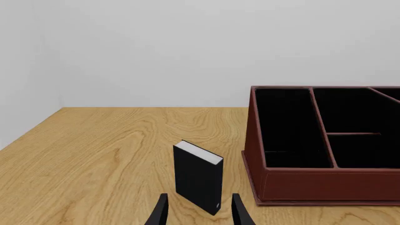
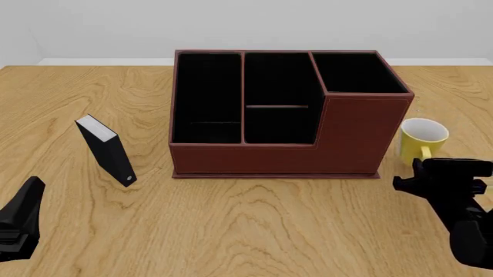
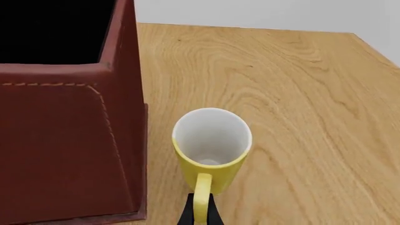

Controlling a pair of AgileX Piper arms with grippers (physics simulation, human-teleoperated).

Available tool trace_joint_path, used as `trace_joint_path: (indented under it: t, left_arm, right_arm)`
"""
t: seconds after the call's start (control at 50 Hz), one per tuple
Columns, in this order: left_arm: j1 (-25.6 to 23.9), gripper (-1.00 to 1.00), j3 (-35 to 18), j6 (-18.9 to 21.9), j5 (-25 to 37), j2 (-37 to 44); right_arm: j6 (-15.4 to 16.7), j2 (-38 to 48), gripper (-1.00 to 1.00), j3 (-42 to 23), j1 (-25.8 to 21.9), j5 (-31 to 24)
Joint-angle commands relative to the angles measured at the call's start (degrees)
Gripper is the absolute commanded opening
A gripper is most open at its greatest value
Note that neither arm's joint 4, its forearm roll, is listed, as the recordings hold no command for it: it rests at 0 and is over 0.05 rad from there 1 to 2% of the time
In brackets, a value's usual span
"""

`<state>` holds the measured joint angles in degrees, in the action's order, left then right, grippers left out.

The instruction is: Pick up the yellow and white mug and place it to the right of the caddy.

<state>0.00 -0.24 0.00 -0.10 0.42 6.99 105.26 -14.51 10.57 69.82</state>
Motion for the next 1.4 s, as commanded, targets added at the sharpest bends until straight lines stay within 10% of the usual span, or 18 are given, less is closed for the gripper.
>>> trace_joint_path:
  t: [0.02,1.22,1.24,1.4]
  left_arm:
    - [0.00,1.00,0.00,0.00,0.00,0.00]
    - [0.00,1.00,0.00,0.00,0.00,0.00]
    - [0.00,1.00,0.00,0.00,0.00,0.00]
    - [0.00,1.00,0.00,0.00,0.00,0.00]
  right_arm:
    - [-0.55,0.58,-1.00,-0.43,0.11,0.08]
    - [-0.68,7.73,-1.00,-4.07,0.87,0.08]
    - [-0.70,8.46,1.00,-4.38,0.64,0.08]
    - [0.03,8.99,1.00,-4.70,0.81,0.08]
